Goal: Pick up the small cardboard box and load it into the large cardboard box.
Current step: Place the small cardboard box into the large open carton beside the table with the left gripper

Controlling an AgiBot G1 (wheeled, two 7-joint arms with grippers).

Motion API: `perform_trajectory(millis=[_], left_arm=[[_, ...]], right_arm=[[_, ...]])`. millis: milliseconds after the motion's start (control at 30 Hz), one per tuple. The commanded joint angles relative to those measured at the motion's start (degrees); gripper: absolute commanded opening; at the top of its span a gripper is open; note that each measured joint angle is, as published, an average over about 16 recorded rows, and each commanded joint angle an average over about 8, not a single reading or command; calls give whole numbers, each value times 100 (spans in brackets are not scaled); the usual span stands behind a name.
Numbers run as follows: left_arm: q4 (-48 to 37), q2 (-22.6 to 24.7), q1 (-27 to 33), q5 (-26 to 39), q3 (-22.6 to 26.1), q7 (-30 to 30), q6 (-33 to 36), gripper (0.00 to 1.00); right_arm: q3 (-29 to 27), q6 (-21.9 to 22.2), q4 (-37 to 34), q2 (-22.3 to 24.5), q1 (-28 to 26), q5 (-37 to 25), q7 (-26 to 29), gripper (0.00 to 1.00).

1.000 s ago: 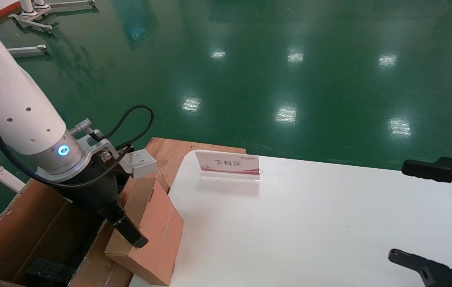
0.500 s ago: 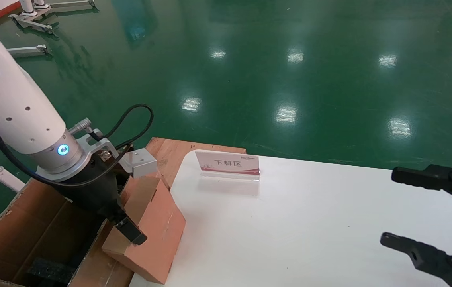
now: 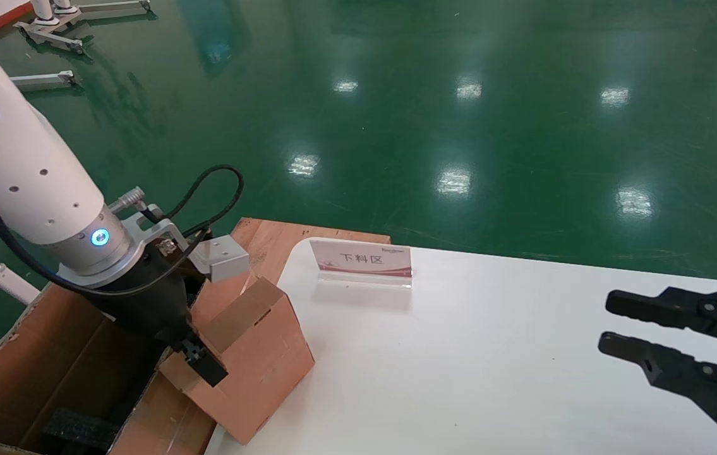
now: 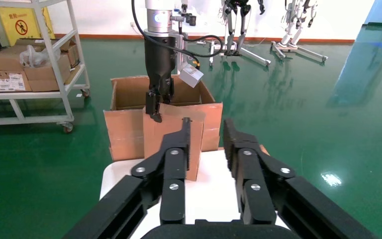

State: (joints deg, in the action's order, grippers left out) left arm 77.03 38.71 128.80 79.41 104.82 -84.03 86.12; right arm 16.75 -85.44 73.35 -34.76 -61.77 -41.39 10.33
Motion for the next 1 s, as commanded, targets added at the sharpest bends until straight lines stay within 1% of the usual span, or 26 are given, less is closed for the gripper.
perform_trajectory(millis=[33,167,300,500,667,833,1000], left_arm=[[-44,14,-11,-16,-2,25,-8,0],[-69,-53,106,-130,-100,111,-50,0],[-71,-172,387,-214,-247,169,-25,0],[-132,-403,1075,-252,-500,258,184,0],[-259,-609,1773,-221,-635,440,392,0],[-427,-710,2459,-175,-482,709,506,0],[-613,-726,3074,-187,-6,1005,549,0]], right_arm=[[0,0,-1,0,0,0,0,0],[2,-1,-2,0,-1,1,-1,0],[3,-1,-3,0,-2,1,-2,0],[5,0,-3,1,-3,3,-3,0],[7,0,-3,2,-3,4,-4,0],[9,1,-4,2,-4,5,-5,0],[10,2,-4,3,-4,6,-6,0]])
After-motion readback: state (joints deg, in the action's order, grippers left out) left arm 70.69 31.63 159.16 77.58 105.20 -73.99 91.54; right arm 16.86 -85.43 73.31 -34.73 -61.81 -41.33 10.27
